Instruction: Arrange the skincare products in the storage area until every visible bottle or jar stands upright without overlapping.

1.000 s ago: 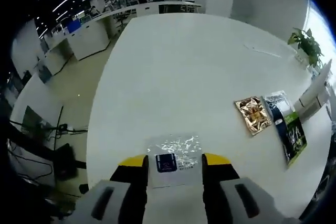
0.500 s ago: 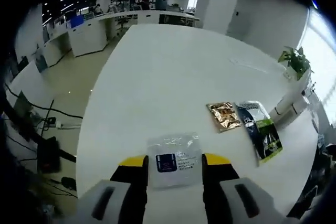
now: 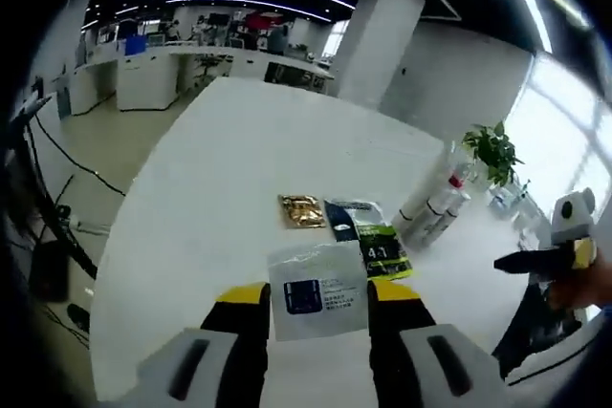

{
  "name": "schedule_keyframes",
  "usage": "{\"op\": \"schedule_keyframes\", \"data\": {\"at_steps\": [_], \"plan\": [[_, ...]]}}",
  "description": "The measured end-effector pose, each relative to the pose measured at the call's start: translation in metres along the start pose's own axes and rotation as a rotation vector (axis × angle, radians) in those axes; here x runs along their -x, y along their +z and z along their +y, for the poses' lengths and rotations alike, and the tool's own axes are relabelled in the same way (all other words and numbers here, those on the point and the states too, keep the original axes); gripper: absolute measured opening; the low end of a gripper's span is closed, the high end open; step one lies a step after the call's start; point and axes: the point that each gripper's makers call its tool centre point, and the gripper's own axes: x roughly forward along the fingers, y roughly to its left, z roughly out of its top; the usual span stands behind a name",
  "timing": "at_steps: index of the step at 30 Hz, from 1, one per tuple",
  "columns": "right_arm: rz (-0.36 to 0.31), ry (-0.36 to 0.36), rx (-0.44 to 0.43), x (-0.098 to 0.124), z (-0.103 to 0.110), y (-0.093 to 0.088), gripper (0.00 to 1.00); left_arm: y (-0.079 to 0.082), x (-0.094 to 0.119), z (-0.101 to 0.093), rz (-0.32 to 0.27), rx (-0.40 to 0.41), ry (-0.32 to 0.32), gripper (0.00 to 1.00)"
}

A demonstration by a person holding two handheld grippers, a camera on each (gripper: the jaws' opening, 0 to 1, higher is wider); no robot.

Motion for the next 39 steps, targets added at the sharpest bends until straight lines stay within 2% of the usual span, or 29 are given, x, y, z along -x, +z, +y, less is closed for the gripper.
{"op": "schedule_keyframes", "data": {"at_steps": [3,5,8,11,14,16,19,21,23,25,30,36,39], "plan": [[0.005,0.050,-0.074,-0.010,0.007,-0.002,0.64,-0.004,0.007,-0.025,-0.010,-0.035,-0.044,0.41],[0.016,0.078,-0.108,-0.019,0.009,-0.004,0.63,-0.002,0.012,-0.046,-0.029,-0.085,-0.083,0.41],[-0.010,0.126,-0.183,-0.029,0.017,0.005,0.62,-0.003,0.019,-0.067,-0.022,-0.146,-0.112,0.41],[-0.041,0.181,-0.266,-0.036,0.026,0.013,0.59,-0.008,0.023,-0.085,0.004,-0.261,-0.152,0.41],[-0.011,0.212,-0.283,-0.043,0.033,0.007,0.55,-0.006,0.026,-0.098,-0.005,-0.382,-0.172,0.41],[0.016,0.226,-0.265,-0.044,0.037,0.001,0.53,-0.002,0.028,-0.100,-0.025,-0.415,-0.166,0.41],[0.045,0.233,-0.279,-0.042,0.040,-0.007,0.46,-0.003,0.029,-0.103,-0.015,-0.422,-0.158,0.41],[0.069,0.254,-0.295,-0.042,0.044,-0.012,0.41,-0.004,0.031,-0.109,-0.013,-0.460,-0.173,0.41],[0.118,0.264,-0.300,-0.046,0.045,-0.020,0.36,-0.005,0.032,-0.110,-0.015,-0.541,-0.169,0.41],[0.130,0.265,-0.297,-0.049,0.046,-0.021,0.34,-0.005,0.033,-0.111,-0.020,-0.540,-0.166,0.41],[0.122,0.258,-0.295,-0.047,0.046,-0.015,0.21,0.006,0.041,-0.115,-0.050,-0.549,-0.172,0.41],[0.115,0.247,-0.341,-0.050,0.040,-0.016,0.12,0.008,0.041,-0.115,-0.040,-0.650,-0.201,0.41],[0.097,0.242,-0.358,-0.046,0.041,-0.010,0.07,0.013,0.044,-0.121,-0.053,-0.672,-0.217,0.42]]}}
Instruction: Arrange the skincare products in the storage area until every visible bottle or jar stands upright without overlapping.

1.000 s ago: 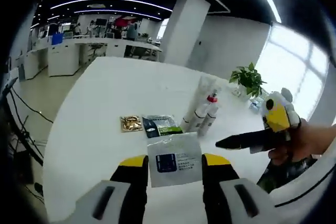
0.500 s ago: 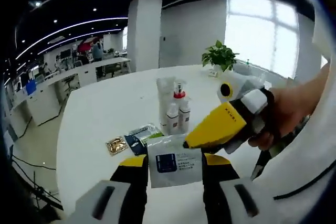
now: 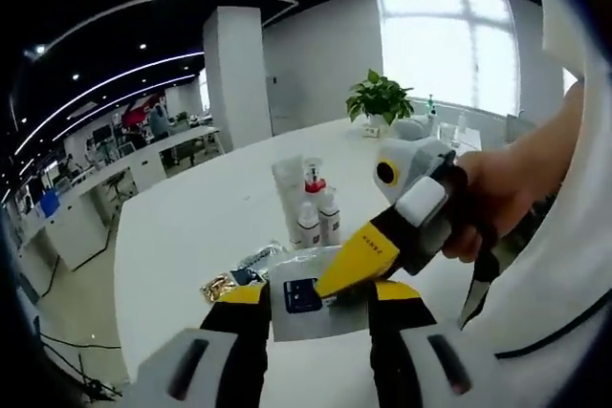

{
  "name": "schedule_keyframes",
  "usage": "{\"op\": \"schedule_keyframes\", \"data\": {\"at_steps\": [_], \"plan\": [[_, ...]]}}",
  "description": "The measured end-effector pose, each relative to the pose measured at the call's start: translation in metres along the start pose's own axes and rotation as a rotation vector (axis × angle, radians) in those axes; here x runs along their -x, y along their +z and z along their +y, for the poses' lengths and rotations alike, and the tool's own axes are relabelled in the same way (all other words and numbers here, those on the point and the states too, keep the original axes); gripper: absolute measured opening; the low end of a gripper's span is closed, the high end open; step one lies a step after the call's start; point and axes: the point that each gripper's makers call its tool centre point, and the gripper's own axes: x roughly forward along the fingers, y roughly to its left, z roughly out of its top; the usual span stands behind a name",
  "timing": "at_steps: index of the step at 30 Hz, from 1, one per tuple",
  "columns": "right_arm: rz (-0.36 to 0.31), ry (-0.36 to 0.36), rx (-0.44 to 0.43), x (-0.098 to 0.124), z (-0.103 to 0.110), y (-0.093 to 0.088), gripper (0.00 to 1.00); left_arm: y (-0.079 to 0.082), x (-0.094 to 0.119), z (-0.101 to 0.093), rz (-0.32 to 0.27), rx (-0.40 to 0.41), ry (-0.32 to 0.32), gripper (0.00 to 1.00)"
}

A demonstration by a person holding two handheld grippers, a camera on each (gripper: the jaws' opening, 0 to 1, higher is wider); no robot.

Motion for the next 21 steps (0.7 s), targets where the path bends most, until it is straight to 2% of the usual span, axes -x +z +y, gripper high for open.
{"op": "schedule_keyframes", "data": {"at_steps": [1,3,10,13,16,18,21], "plan": [[-0.016,-0.004,0.001,0.004,-0.002,0.003,0.01,0.002,0.000,-0.003,-0.005,-0.006,-0.010,0.42],[-0.022,0.000,-0.005,0.013,-0.003,0.002,0.01,0.003,-0.003,-0.007,-0.002,-0.007,-0.023,0.42],[-0.077,-0.019,-0.038,0.035,-0.014,0.005,0.00,0.007,-0.024,-0.027,0.018,-0.042,-0.138,0.43],[-0.126,-0.015,-0.015,0.046,-0.007,0.017,0.00,0.020,-0.030,-0.032,-0.005,-0.008,-0.177,0.43],[-0.211,-0.014,-0.001,0.060,-0.006,0.032,0.00,0.028,-0.036,-0.037,-0.022,0.008,-0.233,0.45],[-0.239,-0.016,-0.015,0.070,-0.007,0.033,0.00,0.028,-0.040,-0.044,-0.026,0.058,-0.295,0.46],[-0.281,-0.029,-0.011,0.084,-0.009,0.037,0.00,0.030,-0.045,-0.048,-0.034,0.171,-0.350,0.50]]}}
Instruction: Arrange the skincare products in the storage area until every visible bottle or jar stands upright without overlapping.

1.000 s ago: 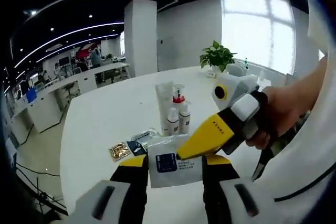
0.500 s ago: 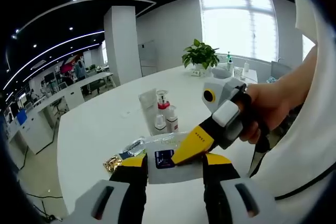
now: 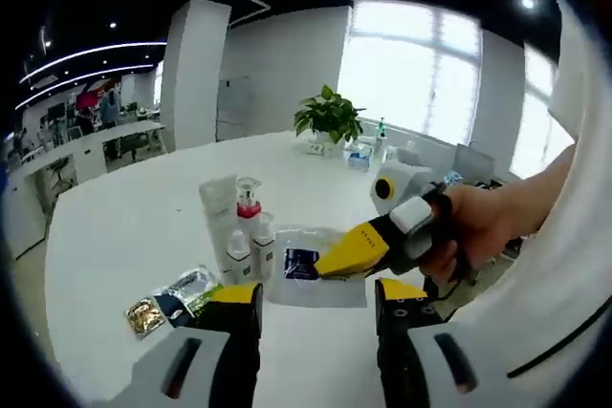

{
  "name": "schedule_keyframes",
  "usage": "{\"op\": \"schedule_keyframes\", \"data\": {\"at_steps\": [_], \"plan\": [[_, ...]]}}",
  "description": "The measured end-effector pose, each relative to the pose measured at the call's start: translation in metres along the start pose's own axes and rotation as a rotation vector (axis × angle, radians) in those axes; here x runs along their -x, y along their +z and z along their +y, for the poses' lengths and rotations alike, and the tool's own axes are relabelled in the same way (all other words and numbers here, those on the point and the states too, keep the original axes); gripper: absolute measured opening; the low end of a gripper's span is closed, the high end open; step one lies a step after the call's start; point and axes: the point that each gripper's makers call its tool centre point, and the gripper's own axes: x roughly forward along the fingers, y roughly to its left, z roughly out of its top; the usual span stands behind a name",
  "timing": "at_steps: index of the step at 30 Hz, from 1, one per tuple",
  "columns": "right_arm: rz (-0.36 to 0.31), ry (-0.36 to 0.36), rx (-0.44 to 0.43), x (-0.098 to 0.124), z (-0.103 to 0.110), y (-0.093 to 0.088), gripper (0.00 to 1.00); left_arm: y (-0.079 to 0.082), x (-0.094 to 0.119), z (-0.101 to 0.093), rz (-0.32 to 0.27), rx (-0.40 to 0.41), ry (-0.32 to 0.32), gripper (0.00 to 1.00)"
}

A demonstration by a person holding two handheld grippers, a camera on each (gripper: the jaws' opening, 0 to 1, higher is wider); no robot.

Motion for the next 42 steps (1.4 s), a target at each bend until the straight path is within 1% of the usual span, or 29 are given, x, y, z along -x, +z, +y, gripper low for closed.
{"op": "schedule_keyframes", "data": {"at_steps": [1,2,3,4,5,7,8,10,11,12,13,14,15,16,18,19,21,22,23,25,26,27,28,29,31,33,39,41,42], "plan": [[-0.035,0.012,0.026,0.009,0.004,0.006,0.00,0.006,-0.002,-0.004,-0.033,0.024,-0.047,0.50],[-0.044,0.012,0.028,0.011,0.004,0.007,0.00,0.008,-0.003,-0.004,-0.047,0.037,-0.055,0.50],[-0.063,0.018,0.026,0.019,0.006,0.008,0.00,0.012,-0.004,-0.007,-0.072,0.090,-0.085,0.50],[-0.071,0.019,0.025,0.022,0.006,0.008,0.00,0.012,-0.005,-0.008,-0.076,0.110,-0.096,0.50],[-0.094,0.022,0.013,0.030,0.006,0.009,0.00,0.016,-0.007,-0.013,-0.089,0.208,-0.137,0.50],[-0.107,0.033,0.022,0.038,0.009,0.009,0.00,0.023,-0.011,-0.019,-0.112,0.262,-0.193,0.50],[-0.118,0.042,0.028,0.042,0.011,0.009,0.00,0.032,-0.014,-0.027,-0.139,0.344,-0.273,0.50],[-0.127,0.056,0.030,0.045,0.015,0.008,0.00,0.038,-0.017,-0.035,-0.129,0.452,-0.363,0.49],[-0.127,0.062,0.037,0.047,0.017,0.007,0.00,0.042,-0.019,-0.038,-0.118,0.512,-0.414,0.46],[-0.117,0.067,0.048,0.047,0.019,0.005,0.00,0.046,-0.021,-0.038,-0.135,0.540,-0.436,0.41],[-0.109,0.070,0.055,0.046,0.019,0.004,0.00,0.050,-0.020,-0.040,-0.146,0.555,-0.473,0.34],[-0.087,0.079,0.073,0.045,0.022,0.000,0.00,0.049,-0.020,-0.041,-0.144,0.558,-0.489,0.22],[-0.085,0.084,0.072,0.045,0.024,-0.001,0.00,0.049,-0.020,-0.041,-0.142,0.563,-0.494,0.19],[-0.083,0.089,0.071,0.045,0.025,-0.001,0.00,0.043,-0.024,-0.036,-0.122,0.581,-0.458,0.18],[-0.051,0.085,0.110,0.043,0.030,-0.009,0.00,0.037,-0.020,-0.043,-0.102,0.578,-0.484,0.06],[-0.029,0.080,0.120,0.042,0.030,-0.014,0.00,0.035,-0.017,-0.047,-0.101,0.600,-0.503,0.06],[-0.038,0.076,0.116,0.041,0.028,-0.017,0.02,0.033,-0.011,-0.047,-0.110,0.678,-0.519,0.01],[-0.039,0.075,0.114,0.040,0.027,-0.018,0.02,0.033,-0.010,-0.047,-0.117,0.679,-0.520,0.01],[-0.057,0.078,0.112,0.037,0.026,-0.018,0.04,0.031,-0.008,-0.041,-0.141,0.694,-0.485,0.01],[-0.074,0.067,0.107,0.034,0.022,-0.016,0.07,0.036,-0.006,-0.034,-0.205,0.707,-0.448,0.00],[-0.058,0.064,0.092,0.029,0.021,-0.017,0.06,0.040,-0.002,-0.023,-0.262,0.784,-0.416,0.00],[-0.055,0.066,0.086,0.027,0.022,-0.017,0.06,0.041,0.000,-0.017,-0.287,0.834,-0.400,0.00],[-0.056,0.065,0.086,0.025,0.025,-0.016,0.05,0.043,0.002,-0.012,-0.315,0.875,-0.387,0.00],[-0.048,0.081,0.110,0.022,0.031,-0.014,0.04,0.049,0.007,-0.005,-0.375,0.905,-0.381,0.00],[-0.057,0.083,0.110,0.020,0.032,-0.010,0.02,0.045,0.011,-0.005,-0.369,0.889,-0.368,0.00],[-0.048,0.089,0.104,0.016,0.032,-0.008,0.01,0.043,0.014,-0.002,-0.375,0.870,-0.335,0.00],[-0.038,0.104,0.076,0.004,0.031,-0.001,0.00,0.031,0.031,0.002,-0.407,0.895,-0.295,0.01],[-0.025,0.107,0.073,-0.001,0.030,0.000,0.00,0.024,0.036,0.004,-0.403,0.895,-0.279,0.01],[-0.011,0.100,0.054,-0.005,0.029,-0.001,0.00,0.019,0.039,0.006,-0.394,0.916,-0.261,0.01]]}}
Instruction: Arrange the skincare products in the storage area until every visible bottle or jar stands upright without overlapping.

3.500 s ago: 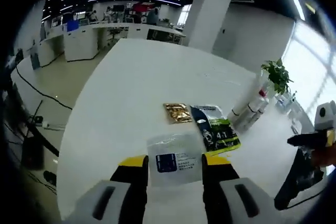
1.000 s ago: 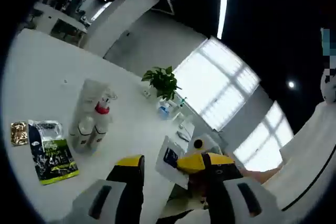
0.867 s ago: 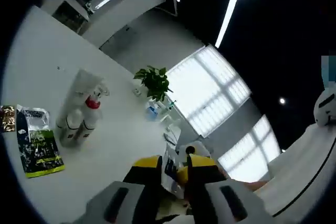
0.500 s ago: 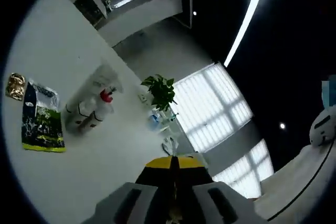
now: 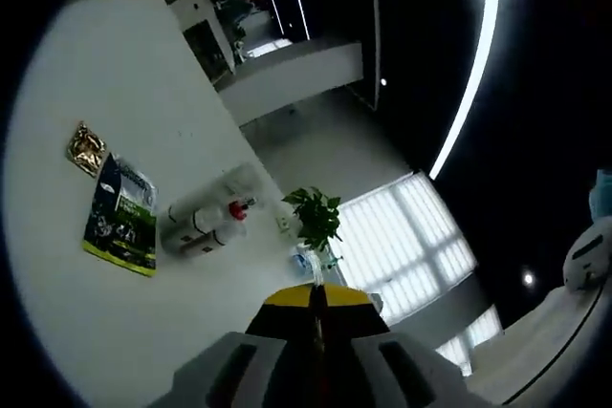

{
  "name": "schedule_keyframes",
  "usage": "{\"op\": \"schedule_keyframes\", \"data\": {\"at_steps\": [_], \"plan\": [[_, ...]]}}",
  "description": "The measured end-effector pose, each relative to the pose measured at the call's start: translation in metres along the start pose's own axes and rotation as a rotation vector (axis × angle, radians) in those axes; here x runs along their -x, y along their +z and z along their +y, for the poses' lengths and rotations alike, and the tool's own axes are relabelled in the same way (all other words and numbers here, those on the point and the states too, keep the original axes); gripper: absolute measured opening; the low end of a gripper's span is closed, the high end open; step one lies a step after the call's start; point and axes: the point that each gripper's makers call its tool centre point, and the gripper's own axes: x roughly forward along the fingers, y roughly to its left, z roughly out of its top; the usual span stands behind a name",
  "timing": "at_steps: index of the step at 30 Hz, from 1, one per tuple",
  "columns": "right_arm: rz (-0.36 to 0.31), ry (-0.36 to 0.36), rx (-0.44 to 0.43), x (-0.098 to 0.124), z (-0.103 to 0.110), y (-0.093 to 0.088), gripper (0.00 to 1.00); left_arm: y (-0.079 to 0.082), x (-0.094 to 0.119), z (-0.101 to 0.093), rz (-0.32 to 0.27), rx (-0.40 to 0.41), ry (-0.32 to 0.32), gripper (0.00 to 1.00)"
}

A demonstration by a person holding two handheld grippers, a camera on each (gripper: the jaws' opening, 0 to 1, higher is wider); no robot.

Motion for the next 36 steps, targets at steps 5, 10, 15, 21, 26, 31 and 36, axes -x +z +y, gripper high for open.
{"op": "schedule_keyframes", "data": {"at_steps": [5,10,15,21,26,31,36], "plan": [[0.095,0.032,0.015,-0.014,0.009,-0.011,0.01,0.008,0.014,-0.003,-0.029,0.016,-0.011,0.00],[0.163,0.039,0.070,-0.025,0.013,-0.024,0.03,0.008,0.015,-0.005,0.003,0.028,-0.019,0.00],[0.158,0.021,0.086,-0.026,0.011,-0.021,0.00,0.008,0.011,-0.003,0.007,0.020,-0.009,0.03],[0.095,0.006,0.090,-0.020,0.008,-0.018,0.00,-0.010,0.010,-0.001,0.067,-0.016,0.004,0.04],[0.083,0.002,0.064,-0.021,0.002,-0.023,0.03,-0.010,0.016,0.005,0.075,0.016,0.026,0.01],[0.074,-0.015,0.117,-0.021,0.001,-0.019,0.15,0.017,0.030,0.024,0.024,0.023,0.086,0.01],[0.070,-0.036,0.151,-0.013,-0.004,-0.016,0.18,0.039,0.047,0.082,0.067,-0.006,0.283,0.00]]}}
